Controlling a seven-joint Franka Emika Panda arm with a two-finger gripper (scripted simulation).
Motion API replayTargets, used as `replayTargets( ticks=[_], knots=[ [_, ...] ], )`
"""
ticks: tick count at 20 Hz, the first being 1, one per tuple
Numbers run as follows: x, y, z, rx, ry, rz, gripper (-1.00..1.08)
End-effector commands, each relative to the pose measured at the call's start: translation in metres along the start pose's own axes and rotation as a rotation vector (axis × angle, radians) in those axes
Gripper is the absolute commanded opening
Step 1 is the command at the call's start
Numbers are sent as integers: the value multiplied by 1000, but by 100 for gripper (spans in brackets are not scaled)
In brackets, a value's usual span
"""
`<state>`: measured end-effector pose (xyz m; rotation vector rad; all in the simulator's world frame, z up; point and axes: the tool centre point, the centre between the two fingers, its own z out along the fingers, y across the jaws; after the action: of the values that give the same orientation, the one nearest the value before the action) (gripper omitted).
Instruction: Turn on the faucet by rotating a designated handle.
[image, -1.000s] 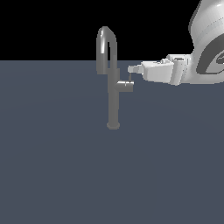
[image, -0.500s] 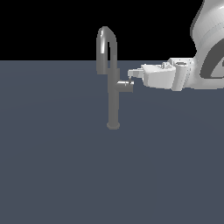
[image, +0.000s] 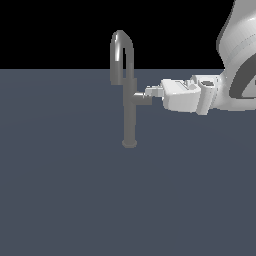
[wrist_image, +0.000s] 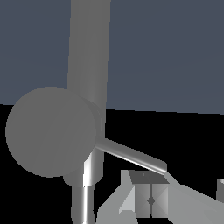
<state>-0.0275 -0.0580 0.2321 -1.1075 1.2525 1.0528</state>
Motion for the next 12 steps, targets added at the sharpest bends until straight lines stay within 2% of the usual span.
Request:
replayTargets(
  ticks=[1,6,7,8,12],
  knots=[
    [18,5,0,0,1,18,-100],
    [51,14,0,-1,2,41,-100],
    [51,14,0,-1,2,41,-100],
    [26,4,0,-3,-4,-3,-100],
    [47,2,0,-2,-2,14,-100]
  ],
)
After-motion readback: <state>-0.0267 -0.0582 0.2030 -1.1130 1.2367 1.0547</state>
